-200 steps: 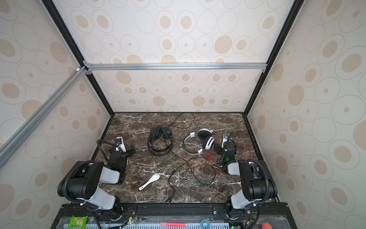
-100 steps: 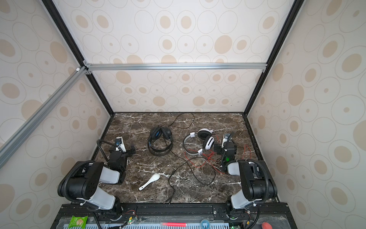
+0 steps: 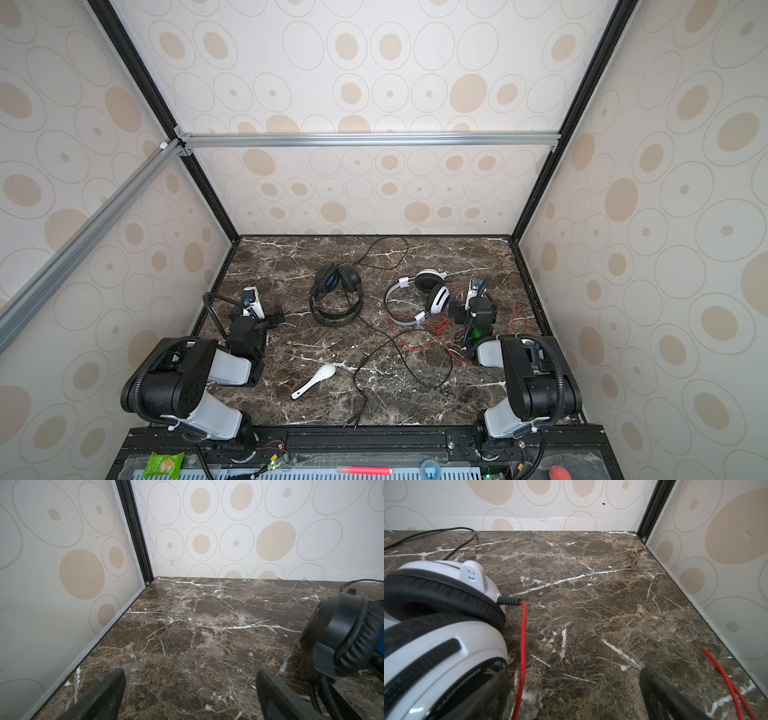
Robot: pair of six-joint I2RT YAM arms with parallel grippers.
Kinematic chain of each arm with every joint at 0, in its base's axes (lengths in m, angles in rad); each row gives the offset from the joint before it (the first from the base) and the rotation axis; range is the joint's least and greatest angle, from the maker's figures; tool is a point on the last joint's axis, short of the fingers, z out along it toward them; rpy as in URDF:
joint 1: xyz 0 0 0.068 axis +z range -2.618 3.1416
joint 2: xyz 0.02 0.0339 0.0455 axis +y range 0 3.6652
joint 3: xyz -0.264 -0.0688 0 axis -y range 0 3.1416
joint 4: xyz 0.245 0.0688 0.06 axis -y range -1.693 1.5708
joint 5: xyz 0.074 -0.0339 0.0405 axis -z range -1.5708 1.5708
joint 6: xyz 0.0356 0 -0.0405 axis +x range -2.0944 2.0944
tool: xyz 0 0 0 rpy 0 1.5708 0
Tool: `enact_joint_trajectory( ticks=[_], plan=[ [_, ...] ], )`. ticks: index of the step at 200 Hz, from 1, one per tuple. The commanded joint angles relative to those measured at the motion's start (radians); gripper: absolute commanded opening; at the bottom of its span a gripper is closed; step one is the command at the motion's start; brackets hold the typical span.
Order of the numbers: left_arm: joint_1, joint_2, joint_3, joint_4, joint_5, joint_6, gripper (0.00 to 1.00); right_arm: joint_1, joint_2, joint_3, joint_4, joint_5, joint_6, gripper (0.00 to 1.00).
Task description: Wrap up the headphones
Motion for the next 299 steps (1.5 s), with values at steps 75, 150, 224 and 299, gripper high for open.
enact_joint_trajectory(
  ticks=[75,150,224,299],
  plan=[
    [0.001,0.005,0.004,0.037,0.004,0.004,0.98,0.006,0.005,-0.008,0.022,0.011,0.003,1.0],
    [0.001,0.005,0.004,0.037,0.004,0.002,0.98,0.005,0.005,-0.008,0.022,0.011,0.004,1.0],
    [0.001,0.005,0.005,0.037,0.004,0.003,0.98,-0.002,0.005,-0.009,0.022,-0.012,0.004,1.0],
    [0.001,0.005,0.004,0.038,0.005,0.002,0.98,-0.003,0.005,-0.009,0.02,-0.011,0.006,1.0]
  ],
)
